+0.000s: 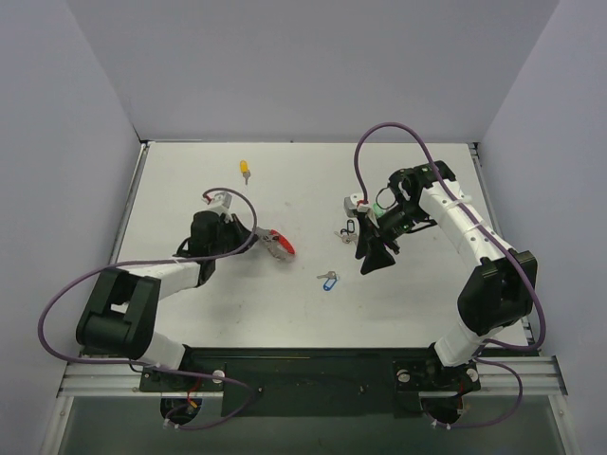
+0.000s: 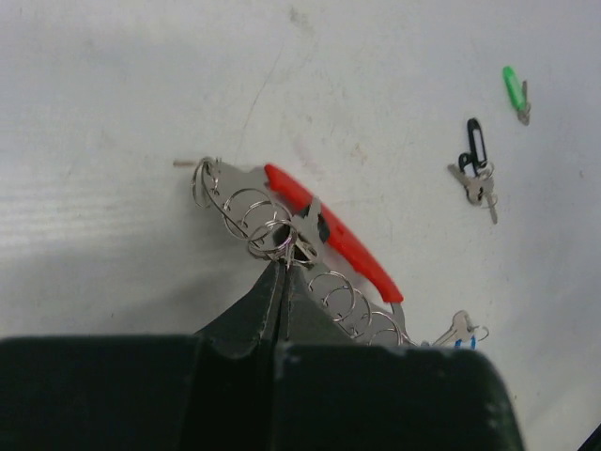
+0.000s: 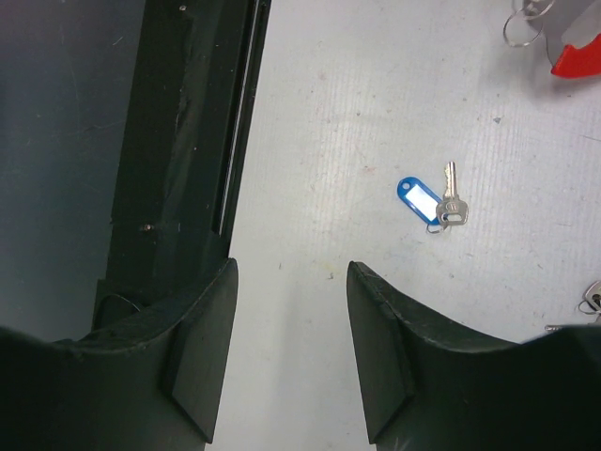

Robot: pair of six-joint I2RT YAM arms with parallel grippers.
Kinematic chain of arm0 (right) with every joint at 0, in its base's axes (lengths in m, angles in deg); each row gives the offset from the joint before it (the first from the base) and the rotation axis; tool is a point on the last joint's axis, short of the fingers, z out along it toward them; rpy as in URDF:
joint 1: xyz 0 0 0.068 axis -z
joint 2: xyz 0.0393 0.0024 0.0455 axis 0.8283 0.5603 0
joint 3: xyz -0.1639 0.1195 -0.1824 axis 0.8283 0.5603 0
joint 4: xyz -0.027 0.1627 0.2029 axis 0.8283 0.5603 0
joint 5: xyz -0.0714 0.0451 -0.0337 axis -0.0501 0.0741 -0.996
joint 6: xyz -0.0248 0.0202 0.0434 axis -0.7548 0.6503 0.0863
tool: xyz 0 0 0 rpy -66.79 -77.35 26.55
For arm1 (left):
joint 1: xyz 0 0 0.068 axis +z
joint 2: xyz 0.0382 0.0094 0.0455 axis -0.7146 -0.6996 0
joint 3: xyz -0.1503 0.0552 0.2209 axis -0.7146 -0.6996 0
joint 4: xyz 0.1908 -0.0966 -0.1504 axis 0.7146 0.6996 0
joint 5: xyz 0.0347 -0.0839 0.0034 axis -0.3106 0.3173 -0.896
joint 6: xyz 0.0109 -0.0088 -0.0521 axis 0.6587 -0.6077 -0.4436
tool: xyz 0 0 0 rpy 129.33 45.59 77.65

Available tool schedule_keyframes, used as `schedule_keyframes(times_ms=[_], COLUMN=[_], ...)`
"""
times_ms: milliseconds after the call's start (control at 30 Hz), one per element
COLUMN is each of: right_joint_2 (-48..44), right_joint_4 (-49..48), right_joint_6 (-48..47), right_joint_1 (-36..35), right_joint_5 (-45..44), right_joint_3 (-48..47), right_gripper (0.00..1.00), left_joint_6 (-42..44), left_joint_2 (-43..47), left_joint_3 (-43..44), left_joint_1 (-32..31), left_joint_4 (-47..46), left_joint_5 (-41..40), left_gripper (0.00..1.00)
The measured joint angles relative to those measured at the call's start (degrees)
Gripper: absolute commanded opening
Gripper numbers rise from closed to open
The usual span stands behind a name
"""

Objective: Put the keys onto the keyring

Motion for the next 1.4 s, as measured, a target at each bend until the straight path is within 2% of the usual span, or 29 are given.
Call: schedule_keyframes(times_ms=[167, 333, 400, 600, 667, 733, 933, 1133, 1267, 1400], right_joint_2=[0.0, 0.0, 0.0, 0.0, 0.0, 0.0, 0.0, -0.2, -3.1, -13.4], right_joint_4=[0.0, 0.0, 0.0, 0.0, 0.0, 0.0, 0.0, 0.0, -1.2, -11.7], right_joint_6=[0.0, 0.0, 0.0, 0.0, 0.0, 0.0, 0.0, 0.8, 8.8, 25.2], right_joint_1=[0.0, 0.0, 0.0, 0.0, 0.0, 0.0, 0.1, 1.7, 5.6, 11.7], right_joint_5=[0.0, 0.0, 0.0, 0.0, 0.0, 0.0, -0.2, -1.3, -3.1, -9.4], right_joint_3=[0.0, 0.0, 0.0, 0.0, 0.0, 0.0, 0.0, 0.0, 1.0, 8.8], right_gripper=[0.46, 0.46, 0.46, 0.46, 0.46, 0.46, 0.46, 0.45, 0.46, 0.51], left_joint_6=[-1.0, -1.3, -1.3, -1.3, -1.2, -1.0, -0.4, 1.3, 2.3, 2.8], left_joint_2=[1.3, 3.5, 4.0, 7.9, 11.7, 16.5, 30.4, 35.4, 36.0, 37.2], left_joint_3=[-6.3, -7.3, -7.3, -7.3, -7.4, -7.5, -7.5, -5.3, 0.6, 6.6], left_joint_1=[0.5, 0.7, 0.7, 0.8, 0.8, 0.8, 1.0, 1.6, 2.2, 3.4], left_joint_4=[0.3, 0.8, 0.8, 3.1, 5.0, 7.0, 12.7, 20.9, 27.3, 30.2], left_joint_5=[-0.1, -0.6, -0.8, -2.4, -3.7, -5.2, -8.9, -7.7, -3.2, 1.6], left_gripper=[0.00, 0.00, 0.03, 0.27, 0.40, 0.48, 0.61, 0.72, 0.78, 0.83])
